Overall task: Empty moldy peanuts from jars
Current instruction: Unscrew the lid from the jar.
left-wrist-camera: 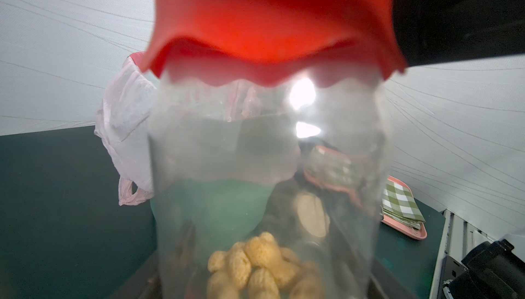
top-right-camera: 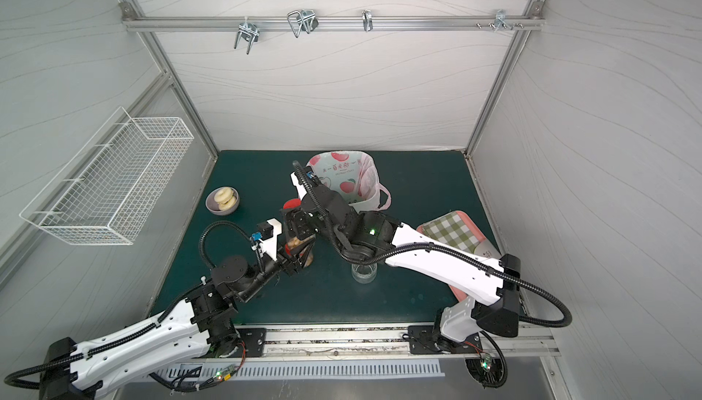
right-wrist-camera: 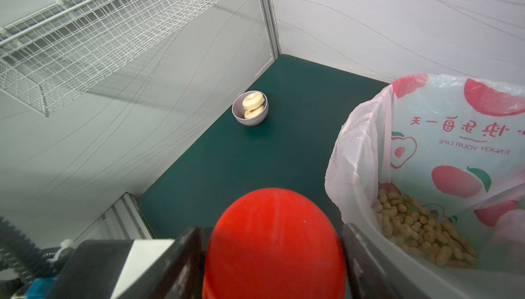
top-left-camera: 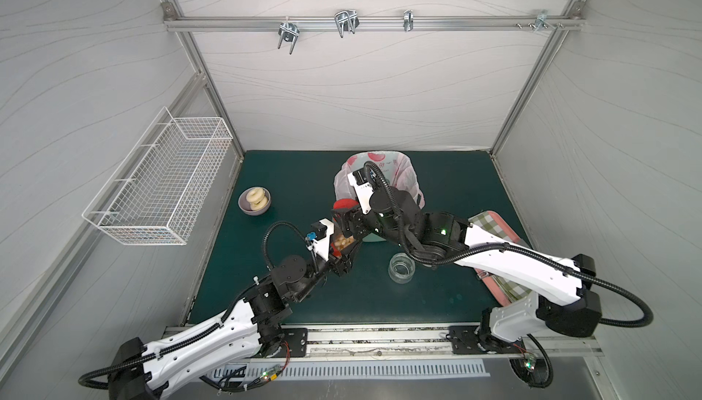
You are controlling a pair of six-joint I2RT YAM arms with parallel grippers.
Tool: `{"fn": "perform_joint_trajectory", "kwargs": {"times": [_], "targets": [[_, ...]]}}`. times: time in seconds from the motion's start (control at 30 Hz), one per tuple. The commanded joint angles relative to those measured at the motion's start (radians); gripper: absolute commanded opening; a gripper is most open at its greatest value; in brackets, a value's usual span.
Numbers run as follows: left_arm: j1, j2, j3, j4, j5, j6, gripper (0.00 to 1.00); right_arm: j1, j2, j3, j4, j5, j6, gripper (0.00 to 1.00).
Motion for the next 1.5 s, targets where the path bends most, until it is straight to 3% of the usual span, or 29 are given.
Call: {"fn": "perform_joint_trajectory", "kwargs": {"times": [0.0, 0.43, 0.8, 1.2, 1.47], "targets": [[0.003, -0.013, 0.009, 0.053, -0.005, 0.011, 0.42, -0.008, -0.005, -0.002, 0.039, -0.043, 0.012, 0.69], [0.005, -0.047, 0.031, 0.048, 0.131, -0.004, 0.41, -0.035, -0.038, -0.038, 0.063, -0.240, -0.024, 0.55], [0.028, -0.042, 0.046, 0.075, 0.301, -0.031, 0.39, -0.086, -0.103, -0.066, 0.064, -0.585, -0.123, 0.49], [0.048, -0.024, 0.064, 0.114, 0.435, -0.055, 0.37, -0.227, -0.163, -0.124, 0.109, -1.014, -0.127, 0.45], [0.054, 0.006, 0.074, 0.127, 0.485, -0.061, 0.36, -0.293, -0.169, -0.153, 0.152, -1.216, -0.122, 0.43]]}}
